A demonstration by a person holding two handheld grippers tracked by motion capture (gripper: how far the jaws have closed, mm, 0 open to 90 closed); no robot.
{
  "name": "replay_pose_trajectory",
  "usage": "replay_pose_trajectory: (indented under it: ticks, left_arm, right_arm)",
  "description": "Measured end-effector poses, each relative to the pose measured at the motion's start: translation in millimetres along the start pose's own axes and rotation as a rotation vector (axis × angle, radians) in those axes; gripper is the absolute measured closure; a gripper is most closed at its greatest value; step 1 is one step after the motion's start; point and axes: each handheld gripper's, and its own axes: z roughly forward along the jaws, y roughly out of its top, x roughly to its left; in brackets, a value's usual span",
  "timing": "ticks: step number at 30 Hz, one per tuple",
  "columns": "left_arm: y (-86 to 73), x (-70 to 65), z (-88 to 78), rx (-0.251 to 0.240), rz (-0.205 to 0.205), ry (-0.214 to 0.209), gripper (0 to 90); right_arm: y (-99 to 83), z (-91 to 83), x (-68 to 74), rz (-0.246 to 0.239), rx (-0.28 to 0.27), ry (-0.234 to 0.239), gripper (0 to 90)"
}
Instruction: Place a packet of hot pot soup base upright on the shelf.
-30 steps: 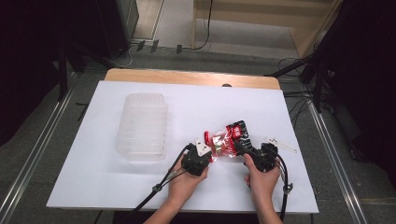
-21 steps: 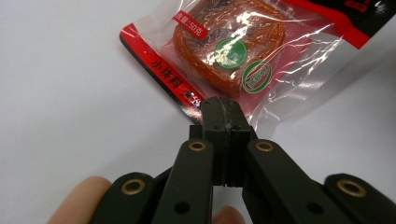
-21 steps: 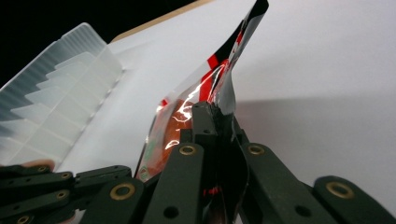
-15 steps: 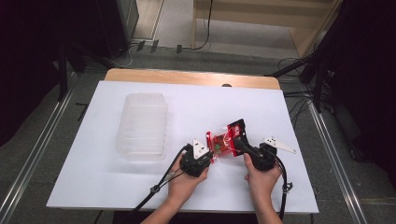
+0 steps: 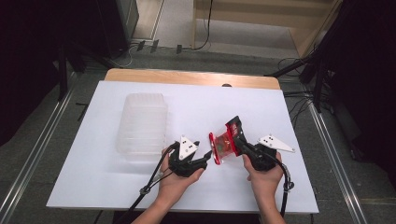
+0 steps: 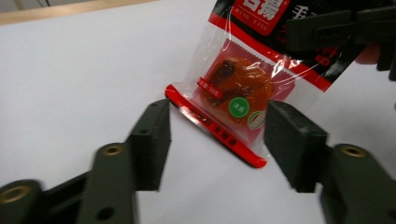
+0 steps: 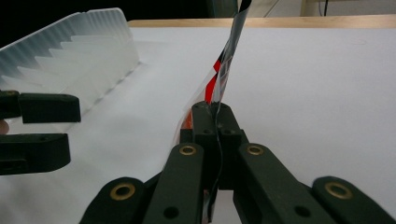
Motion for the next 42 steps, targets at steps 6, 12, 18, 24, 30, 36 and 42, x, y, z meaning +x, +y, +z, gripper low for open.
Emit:
replay_pose_trajectory:
  ticks: [6,12,18,24,30,36,42]
  left_arm:
    - [-0.2,4.7,-18.8,-0.02,0.013,0.006,21.9]
    - [3.1,13.1,-41.1,-0.036,0.015,0.029,13.8]
    - [0.8,30.6,-63.2,-0.07,-0.01,0.062,13.8]
    - [-3.9,55.1,-83.1,-0.098,-0.061,0.124,13.9]
    - [-4.4,79.8,-104.0,-0.131,-0.102,0.168,13.9]
    - [-9.0,106.7,-123.6,-0.185,-0.122,0.23,11.3]
    - [-17.0,129.3,-137.2,-0.196,-0.098,0.228,4.2]
  right_arm:
    - [2.3,-3.7,-0.3,-0.027,0.01,-0.001,90.0]
    - [5.8,-6.1,1.5,-0.067,0.027,0.004,90.0]
    - [11.9,-7.9,7.5,-0.135,0.042,0.014,90.0]
    - [16.3,-9.0,11.3,-0.177,0.045,0.035,90.0]
    - [21.5,-8.0,15.1,-0.191,0.076,0.05,90.0]
    - [29.9,-4.0,19.7,-0.257,0.111,0.096,90.0]
    - [41.7,1.5,22.5,-0.32,0.098,0.145,90.0]
